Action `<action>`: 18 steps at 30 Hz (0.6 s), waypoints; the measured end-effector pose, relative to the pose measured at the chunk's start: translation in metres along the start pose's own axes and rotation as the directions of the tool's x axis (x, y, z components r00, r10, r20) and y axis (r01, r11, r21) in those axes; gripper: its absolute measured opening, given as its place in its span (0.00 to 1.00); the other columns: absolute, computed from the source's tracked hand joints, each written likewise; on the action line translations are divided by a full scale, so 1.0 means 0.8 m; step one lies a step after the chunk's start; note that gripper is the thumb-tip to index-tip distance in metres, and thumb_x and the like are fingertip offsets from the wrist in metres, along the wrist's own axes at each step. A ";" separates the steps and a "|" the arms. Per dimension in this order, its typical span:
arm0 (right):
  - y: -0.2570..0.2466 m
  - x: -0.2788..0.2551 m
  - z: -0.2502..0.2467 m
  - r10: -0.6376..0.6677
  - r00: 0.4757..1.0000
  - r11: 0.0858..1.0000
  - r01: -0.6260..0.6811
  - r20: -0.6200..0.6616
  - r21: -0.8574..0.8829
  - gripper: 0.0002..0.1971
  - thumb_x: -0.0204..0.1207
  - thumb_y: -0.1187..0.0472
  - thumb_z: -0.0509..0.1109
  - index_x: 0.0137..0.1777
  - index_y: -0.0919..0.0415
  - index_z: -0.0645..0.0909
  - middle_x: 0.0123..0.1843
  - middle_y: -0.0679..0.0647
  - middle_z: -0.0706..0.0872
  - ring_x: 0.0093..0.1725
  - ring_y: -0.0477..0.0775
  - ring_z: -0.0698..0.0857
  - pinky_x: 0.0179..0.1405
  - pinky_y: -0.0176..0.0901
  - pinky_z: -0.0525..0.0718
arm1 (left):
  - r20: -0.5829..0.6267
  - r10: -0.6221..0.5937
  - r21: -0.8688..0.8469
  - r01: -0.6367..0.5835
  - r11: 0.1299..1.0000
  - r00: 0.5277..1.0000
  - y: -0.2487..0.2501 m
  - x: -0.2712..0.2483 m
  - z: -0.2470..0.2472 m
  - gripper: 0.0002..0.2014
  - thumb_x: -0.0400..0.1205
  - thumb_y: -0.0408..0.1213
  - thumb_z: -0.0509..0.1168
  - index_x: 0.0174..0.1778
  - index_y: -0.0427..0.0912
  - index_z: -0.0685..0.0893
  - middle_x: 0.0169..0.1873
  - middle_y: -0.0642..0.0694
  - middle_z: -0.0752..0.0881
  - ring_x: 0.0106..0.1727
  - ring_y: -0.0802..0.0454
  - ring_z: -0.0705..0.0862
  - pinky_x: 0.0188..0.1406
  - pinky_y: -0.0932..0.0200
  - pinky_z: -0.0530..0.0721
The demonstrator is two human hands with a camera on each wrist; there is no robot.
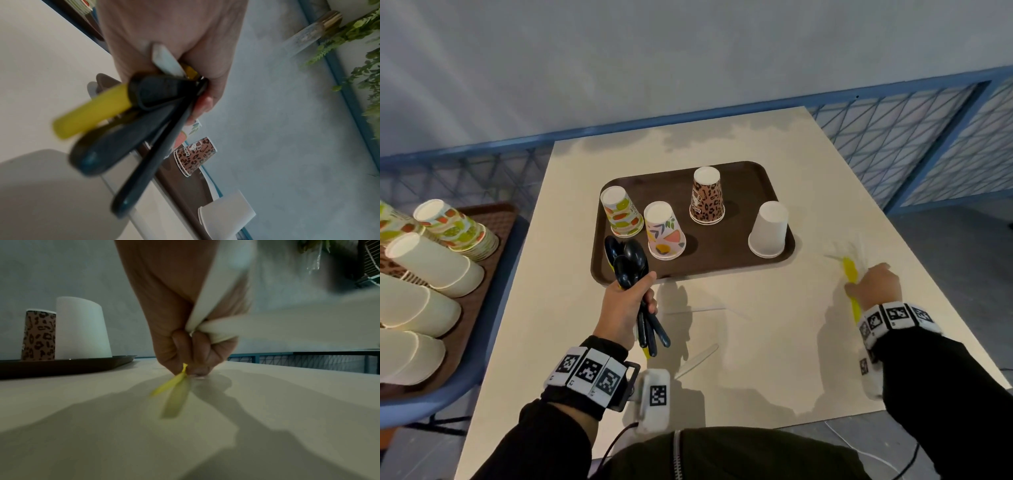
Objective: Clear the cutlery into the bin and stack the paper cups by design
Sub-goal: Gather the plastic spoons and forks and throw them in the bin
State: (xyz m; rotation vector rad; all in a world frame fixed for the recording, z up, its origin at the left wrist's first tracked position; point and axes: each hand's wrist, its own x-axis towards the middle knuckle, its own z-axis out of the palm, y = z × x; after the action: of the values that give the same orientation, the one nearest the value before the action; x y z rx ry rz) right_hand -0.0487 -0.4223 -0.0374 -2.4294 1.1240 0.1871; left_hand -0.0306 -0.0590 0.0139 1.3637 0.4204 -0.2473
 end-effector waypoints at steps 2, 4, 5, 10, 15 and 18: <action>0.007 -0.005 -0.003 -0.062 0.998 0.998 0.063 0.026 -0.023 0.11 0.72 0.64 0.70 0.44 0.74 0.76 0.53 0.77 0.84 0.54 0.73 0.83 0.42 0.50 0.73 | -0.012 0.007 0.003 -0.007 1.000 1.000 0.001 -0.001 -0.002 0.10 0.80 0.32 0.66 0.35 0.41 0.73 0.14 0.52 0.73 0.15 0.55 0.70 0.22 0.62 0.73; 0.009 -0.011 -0.008 -0.107 0.994 0.994 0.107 0.015 0.033 0.10 0.74 0.62 0.67 0.40 0.71 0.75 0.49 0.76 0.84 0.53 0.74 0.82 0.42 0.48 0.70 | -0.034 0.015 0.000 -0.015 1.000 0.999 0.002 -0.001 -0.004 0.10 0.80 0.32 0.66 0.34 0.41 0.73 0.14 0.52 0.73 0.15 0.55 0.70 0.23 0.61 0.72; 0.007 -0.016 -0.011 -0.132 0.991 0.988 0.132 -0.010 0.082 0.11 0.75 0.61 0.65 0.40 0.70 0.73 0.47 0.75 0.84 0.53 0.74 0.82 0.42 0.48 0.69 | -0.047 0.020 0.000 -0.020 1.000 0.999 0.003 -0.001 -0.005 0.10 0.80 0.32 0.66 0.35 0.41 0.73 0.14 0.52 0.73 0.15 0.55 0.70 0.23 0.60 0.72; -0.052 -0.068 -0.019 -0.448 0.894 0.848 0.429 -0.013 0.311 0.08 0.79 0.66 0.59 0.53 0.70 0.75 0.38 0.66 0.83 0.32 0.60 0.80 0.39 0.46 0.71 | -0.132 0.003 -0.008 -0.004 1.000 0.991 -0.003 -0.003 -0.012 0.08 0.80 0.33 0.66 0.37 0.39 0.74 0.13 0.52 0.73 0.14 0.55 0.70 0.19 0.62 0.72; -0.124 -0.112 0.040 -0.787 0.562 0.612 0.766 0.255 0.199 0.10 0.76 0.67 0.63 0.55 0.66 0.80 0.49 0.63 0.82 0.47 0.61 0.83 0.44 0.48 0.72 | -0.217 -0.009 -0.046 -0.001 0.999 0.976 -0.008 -0.014 -0.024 0.12 0.80 0.32 0.66 0.32 0.41 0.73 0.13 0.52 0.74 0.13 0.55 0.69 0.17 0.65 0.71; -0.146 -0.125 0.083 -0.803 0.445 0.511 0.856 0.396 0.075 0.14 0.77 0.60 0.65 0.60 0.66 0.77 0.61 0.63 0.79 0.60 0.64 0.80 0.56 0.50 0.74 | -0.280 0.003 -0.063 -0.022 0.998 0.960 -0.008 -0.025 -0.040 0.11 0.80 0.31 0.65 0.32 0.41 0.73 0.13 0.52 0.74 0.13 0.55 0.70 0.17 0.65 0.72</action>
State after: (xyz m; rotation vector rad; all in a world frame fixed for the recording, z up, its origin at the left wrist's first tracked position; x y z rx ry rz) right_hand -0.0224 -0.2575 -0.0258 -2.5911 -0.3678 0.3966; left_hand -0.0559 -0.0307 0.0122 1.3401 0.6502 -0.0278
